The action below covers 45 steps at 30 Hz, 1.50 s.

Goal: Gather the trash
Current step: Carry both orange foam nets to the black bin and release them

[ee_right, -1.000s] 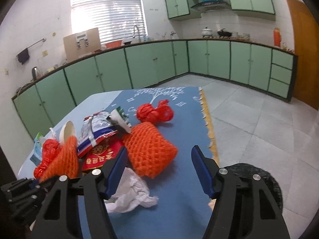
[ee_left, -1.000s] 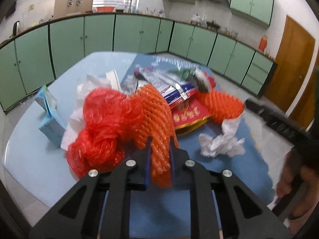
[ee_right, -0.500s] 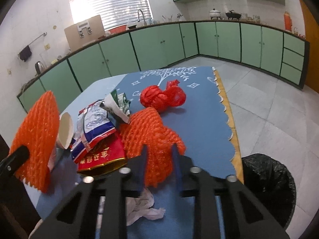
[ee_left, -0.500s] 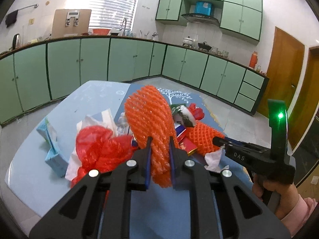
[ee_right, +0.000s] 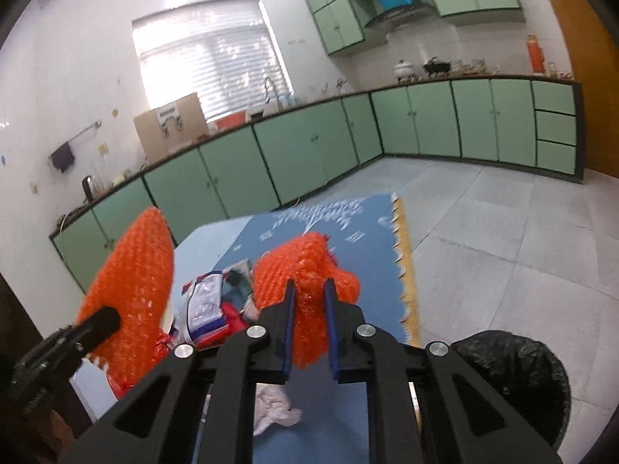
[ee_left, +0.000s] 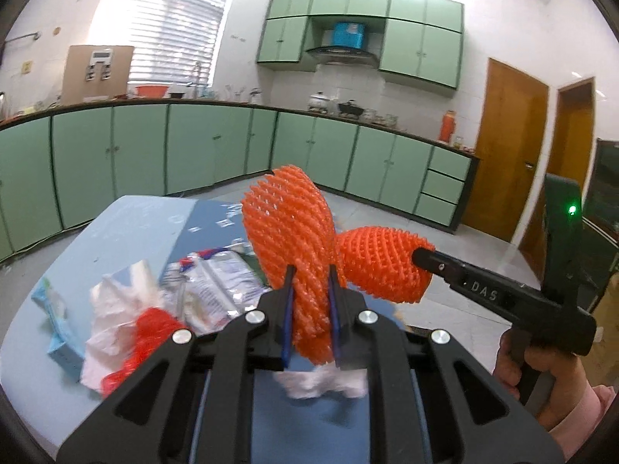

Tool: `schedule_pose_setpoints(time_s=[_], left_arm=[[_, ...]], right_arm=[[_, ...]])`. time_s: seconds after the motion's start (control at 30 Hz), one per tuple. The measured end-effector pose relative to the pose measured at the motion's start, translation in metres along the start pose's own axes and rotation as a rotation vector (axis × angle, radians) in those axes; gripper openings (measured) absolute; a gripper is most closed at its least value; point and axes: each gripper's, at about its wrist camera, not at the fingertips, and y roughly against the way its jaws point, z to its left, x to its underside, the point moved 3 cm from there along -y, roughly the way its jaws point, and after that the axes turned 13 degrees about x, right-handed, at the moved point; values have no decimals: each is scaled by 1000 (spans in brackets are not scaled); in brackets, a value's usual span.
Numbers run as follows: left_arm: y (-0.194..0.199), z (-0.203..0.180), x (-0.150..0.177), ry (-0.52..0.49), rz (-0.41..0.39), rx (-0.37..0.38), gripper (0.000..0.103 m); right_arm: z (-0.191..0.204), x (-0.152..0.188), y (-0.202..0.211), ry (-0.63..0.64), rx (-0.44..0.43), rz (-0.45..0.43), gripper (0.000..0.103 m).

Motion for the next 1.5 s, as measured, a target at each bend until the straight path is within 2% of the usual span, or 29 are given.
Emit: schedule_pose_setpoints(time_s=[0.13,0.27,0.5,0.6,0.7,0.73,0.8,0.87,1.07,1.2,1.33,1.5], left_arm=[[-18,-28,1,-14,20,76,14],[-41,-55,6,-29,53,177,14],[-103,-103,28,-25,162,317,14],[-135,-120,37,-21,216,362,15],[-163,-132,53,-15,284,402,23],[-169,-134,57,-21,300,404,34],[-178,-136,62,-36,313,403,47],[-179,-133,66,-42,323,408,50],[-160,-126,55,-59,284,382,59],[-130,-103,41,-73,219,315,62],[-87,-65,31,-88,144,189,66],[-37,-10,32,-62,101,7,67]], right_arm=[[-31,-3,22,-26,72,-34,14],[-77,5,41,-74,183,-39,14],[-144,33,50,-117,370,13,14],[-165,48,47,-142,414,45,14],[-185,61,43,-179,438,79,15],[-190,65,41,-187,444,91,17],[-200,73,37,-197,461,119,23],[-207,78,35,-207,486,135,28],[-211,87,40,-226,500,135,46],[-191,77,45,-196,479,102,55],[-156,64,51,-168,407,46,66],[-85,50,51,-106,234,-6,71]])
